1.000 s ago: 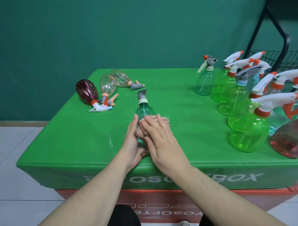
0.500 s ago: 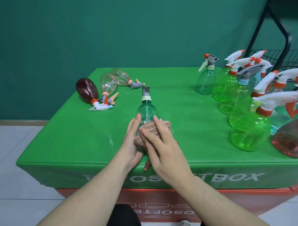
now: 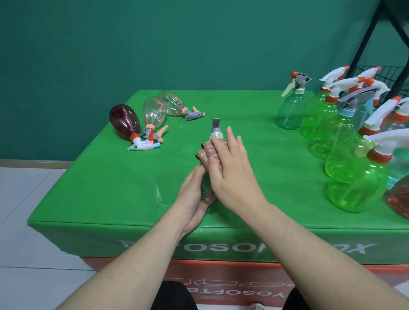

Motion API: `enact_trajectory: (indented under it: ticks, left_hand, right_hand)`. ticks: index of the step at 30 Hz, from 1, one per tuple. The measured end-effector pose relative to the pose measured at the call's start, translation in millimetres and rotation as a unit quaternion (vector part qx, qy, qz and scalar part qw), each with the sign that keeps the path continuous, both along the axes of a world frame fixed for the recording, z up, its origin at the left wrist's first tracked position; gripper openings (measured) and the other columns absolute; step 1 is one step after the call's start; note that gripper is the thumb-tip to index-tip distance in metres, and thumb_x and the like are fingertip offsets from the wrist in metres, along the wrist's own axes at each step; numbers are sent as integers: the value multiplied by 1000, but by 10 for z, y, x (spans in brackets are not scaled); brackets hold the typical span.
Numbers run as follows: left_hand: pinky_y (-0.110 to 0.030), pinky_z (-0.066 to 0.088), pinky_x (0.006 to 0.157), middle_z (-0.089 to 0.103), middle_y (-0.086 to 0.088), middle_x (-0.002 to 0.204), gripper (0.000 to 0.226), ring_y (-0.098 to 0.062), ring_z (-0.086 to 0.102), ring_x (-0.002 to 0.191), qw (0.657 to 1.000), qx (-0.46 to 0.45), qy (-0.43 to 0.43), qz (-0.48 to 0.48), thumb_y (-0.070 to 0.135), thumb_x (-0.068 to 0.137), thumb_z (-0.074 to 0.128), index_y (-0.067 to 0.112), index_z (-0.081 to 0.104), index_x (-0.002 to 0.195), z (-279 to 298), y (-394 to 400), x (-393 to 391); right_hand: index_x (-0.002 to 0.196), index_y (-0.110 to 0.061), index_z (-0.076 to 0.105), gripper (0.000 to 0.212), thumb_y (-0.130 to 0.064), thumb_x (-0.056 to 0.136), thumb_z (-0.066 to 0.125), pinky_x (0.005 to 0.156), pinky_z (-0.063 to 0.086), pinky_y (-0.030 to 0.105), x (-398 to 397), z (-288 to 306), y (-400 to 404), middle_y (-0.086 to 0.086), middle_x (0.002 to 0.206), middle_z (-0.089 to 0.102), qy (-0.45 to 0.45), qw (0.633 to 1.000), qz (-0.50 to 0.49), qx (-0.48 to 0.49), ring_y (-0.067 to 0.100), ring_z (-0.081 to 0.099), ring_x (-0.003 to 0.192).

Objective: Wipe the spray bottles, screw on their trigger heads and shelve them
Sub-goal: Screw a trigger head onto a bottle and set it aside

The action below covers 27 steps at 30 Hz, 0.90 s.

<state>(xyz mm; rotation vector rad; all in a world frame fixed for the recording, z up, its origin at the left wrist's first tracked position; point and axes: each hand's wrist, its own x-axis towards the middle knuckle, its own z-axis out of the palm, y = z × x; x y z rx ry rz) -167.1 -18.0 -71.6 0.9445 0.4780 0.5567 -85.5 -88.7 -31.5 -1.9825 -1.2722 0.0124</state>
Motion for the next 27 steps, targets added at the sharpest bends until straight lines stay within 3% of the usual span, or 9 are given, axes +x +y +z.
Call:
enact_trajectory:
  ticks: [4,8,11,16,20,23,27]
  left_hand:
    - [-39,55,90,74,-10,124,34,-19,67,107,999,-37,-18,1,37,100,54,18,69,124,30,4,0]
    - [-38,56,86,74,-9,120,34,-19,65,105,998,-63,-13,24,37,106,49,17,71,122,0,26,1]
    - [-39,54,84,72,-13,125,39,-21,65,106,997,-59,4,39,38,105,49,13,69,128,-10,33,4]
    - [-36,57,83,77,-8,116,41,-20,73,105,998,-40,27,43,43,108,42,18,72,122,-6,18,10]
    - [-30,61,86,75,-4,123,64,-16,73,111,999,-52,14,0,66,103,31,20,70,127,50,1,-4]
    - [-36,51,108,67,-15,136,84,-25,65,126,997,-67,-25,3,71,91,48,7,56,144,-9,31,-13]
    - [-45,54,104,62,-23,140,116,-36,63,128,996,-75,-30,24,72,66,84,8,41,152,-114,75,2]
  right_hand:
    - [156,-26,34,53,-34,104,41,126,7,48,40,77,129,-2,169,5,18,1000,-26,-1,24,1,154]
    - [154,-22,40,51,-31,104,43,123,15,34,-13,76,170,3,164,26,20,1000,-23,6,23,22,147]
    - [150,-21,46,48,-30,103,40,123,18,35,-56,13,150,6,161,34,-9,1000,-18,7,25,29,146]
    - [148,-19,48,53,-36,103,27,126,11,42,-48,-163,94,5,163,32,-62,998,23,1,28,20,153]
    - [153,-22,42,55,-39,104,23,127,10,43,-92,-320,-102,1,166,24,-96,994,48,4,26,10,155]
    - [154,-24,39,51,-37,105,27,127,11,44,-114,-409,-229,-1,167,20,-106,992,66,13,23,3,156]
    - [152,-22,42,47,-26,106,37,126,13,45,-98,-501,-341,1,167,21,-135,987,80,26,27,4,156]
